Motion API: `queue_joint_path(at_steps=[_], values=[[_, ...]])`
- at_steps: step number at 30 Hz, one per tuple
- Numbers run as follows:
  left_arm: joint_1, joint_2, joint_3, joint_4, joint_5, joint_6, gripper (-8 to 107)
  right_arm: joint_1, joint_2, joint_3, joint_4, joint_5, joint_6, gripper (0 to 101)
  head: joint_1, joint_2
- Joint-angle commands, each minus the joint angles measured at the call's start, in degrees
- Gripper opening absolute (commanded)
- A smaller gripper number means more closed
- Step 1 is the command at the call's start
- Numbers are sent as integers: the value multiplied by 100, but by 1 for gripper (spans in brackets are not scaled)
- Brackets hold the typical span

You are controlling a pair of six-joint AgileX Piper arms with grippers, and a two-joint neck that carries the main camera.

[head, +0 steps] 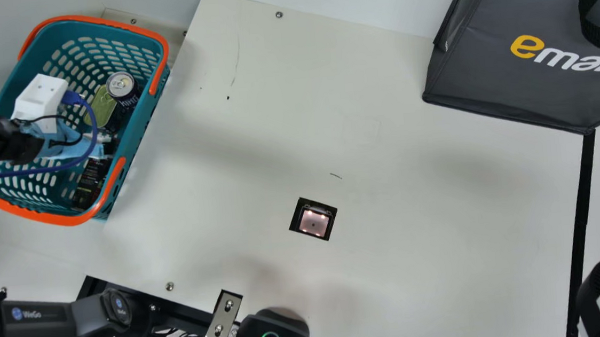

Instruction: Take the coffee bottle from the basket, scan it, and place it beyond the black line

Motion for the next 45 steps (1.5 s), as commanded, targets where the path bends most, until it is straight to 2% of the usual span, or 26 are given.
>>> queue_joint_path(at_steps=[1, 20, 45], values=[[-36, 88, 21, -49, -104, 45, 90, 0, 0, 0, 0, 0, 0, 91, -96, 14], [-405, 1031, -37, -669, -900, 475, 90, 0, 0, 0, 0, 0, 0, 91, -96, 14], [-605, 1974, -396, -1141, -1394, 719, 90, 0, 0, 0, 0, 0, 0, 91, -96, 14]])
